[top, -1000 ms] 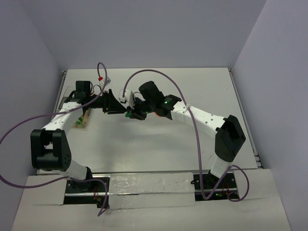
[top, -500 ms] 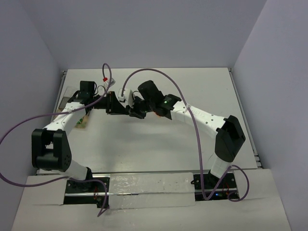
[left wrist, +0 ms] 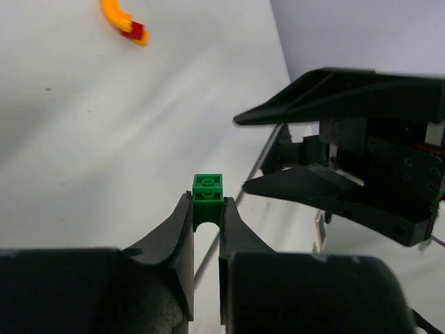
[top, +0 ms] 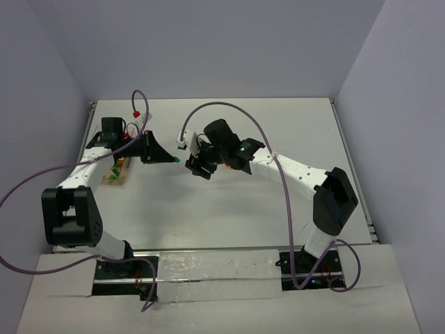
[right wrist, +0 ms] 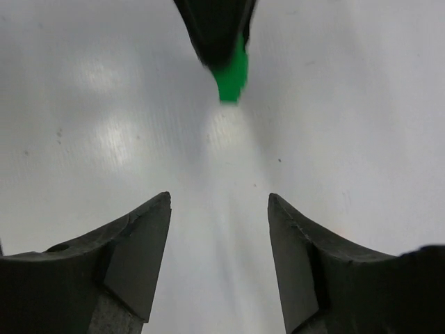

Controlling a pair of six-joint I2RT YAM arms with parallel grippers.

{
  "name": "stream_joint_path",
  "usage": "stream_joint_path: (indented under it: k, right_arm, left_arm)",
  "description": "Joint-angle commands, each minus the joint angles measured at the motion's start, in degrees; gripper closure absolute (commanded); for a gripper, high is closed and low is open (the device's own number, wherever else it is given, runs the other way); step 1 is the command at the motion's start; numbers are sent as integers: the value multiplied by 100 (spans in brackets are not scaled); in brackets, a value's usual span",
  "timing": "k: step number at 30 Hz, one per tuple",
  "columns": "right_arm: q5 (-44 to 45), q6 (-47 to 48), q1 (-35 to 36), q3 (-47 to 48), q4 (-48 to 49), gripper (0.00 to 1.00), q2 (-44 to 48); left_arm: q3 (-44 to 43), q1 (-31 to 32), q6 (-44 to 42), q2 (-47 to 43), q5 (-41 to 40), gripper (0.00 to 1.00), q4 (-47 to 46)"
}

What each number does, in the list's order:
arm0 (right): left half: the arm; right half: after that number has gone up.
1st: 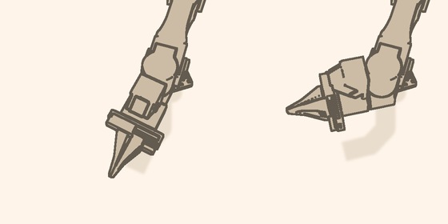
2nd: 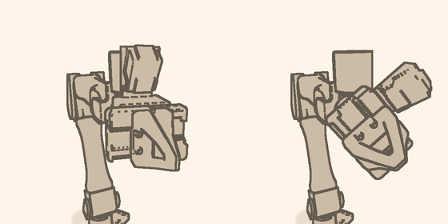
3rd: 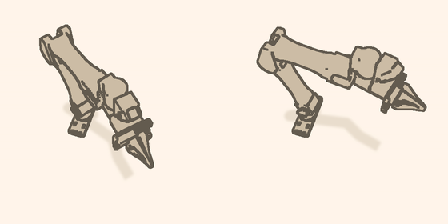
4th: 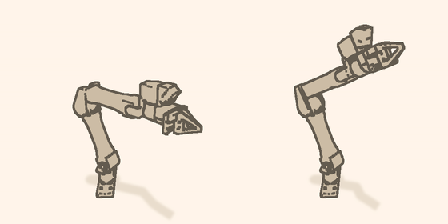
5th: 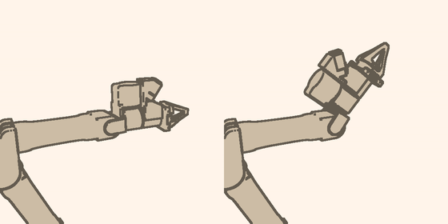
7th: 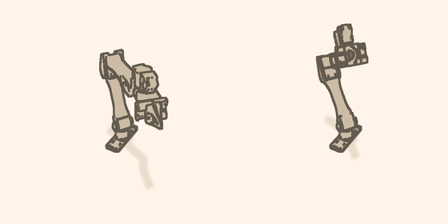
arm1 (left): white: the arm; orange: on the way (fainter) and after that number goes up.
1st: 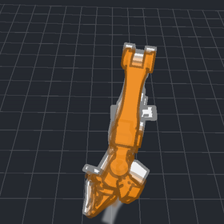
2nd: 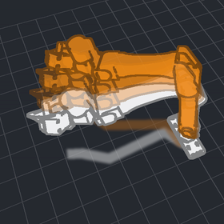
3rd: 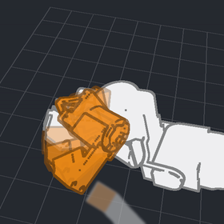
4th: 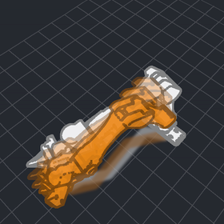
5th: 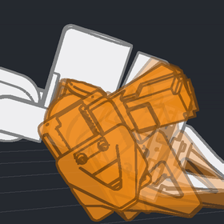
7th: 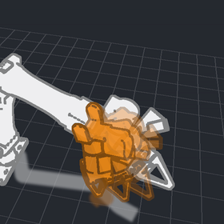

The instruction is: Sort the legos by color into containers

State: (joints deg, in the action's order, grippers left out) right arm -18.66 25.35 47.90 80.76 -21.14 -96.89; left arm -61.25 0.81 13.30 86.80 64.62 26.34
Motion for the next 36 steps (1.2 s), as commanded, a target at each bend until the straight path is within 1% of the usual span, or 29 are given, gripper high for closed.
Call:
stream_joint_path:
  k: [1,4,5,6,7,8,10,12,13,14,17,22,27,33,36]
  right_arm:
    - [-15,-168,-303,-113,-31,32,458]
    - [-138,-327,-572,-206,-48,28,549]
    - [-141,-373,-645,-241,-48,26,550]
    - [-159,-433,-735,-277,-48,25,556]
    - [-165,-452,-816,-306,-48,25,557]
    - [-151,-477,-898,-355,-31,25,575]
    - [-112,-548,-1067,-475,21,24,627]
    - [-84,-569,-1155,-546,34,23,637]
    - [-68,-594,-1209,-580,67,22,636]
    - [-61,-608,-1293,-608,81,22,629]
    - [-73,-674,-1387,-654,139,22,592]
    - [-121,-742,-1427,-681,245,22,558]
    - [-91,-712,-1444,-687,242,22,571]
    - [-55,-702,-1494,-810,254,22,671]
    - [-33,-699,-1503,-852,268,22,698]
  left_arm:
    - [-265,-248,-749,-118,-292,100,521]
    - [-343,-449,-1266,-264,-826,100,985]
    - [-368,-507,-1318,-291,-918,100,1023]
    - [-528,-596,-1650,-321,-1516,100,1260]
    - [-632,-672,-1805,-331,-1713,100,1337]
    - [-711,-824,-1857,-388,-2062,100,1359]
    - [-861,-1211,-1935,-557,-3112,100,1414]
    - [-915,-1370,-2081,-630,-3917,100,1369]
    - [-909,-1447,-2155,-740,-4604,100,1308]
    - [-826,-1503,-2287,-824,-5039,98,1231]
    - [-700,-1603,-2412,-893,-5724,97,1096]
    - [-616,-1628,-2455,-636,-6195,98,1008]
    - [-645,-1635,-2453,-215,-6355,99,896]
    - [-736,-1632,-2464,242,-6138,99,807]
    - [-856,-1628,-2428,552,-5901,99,977]
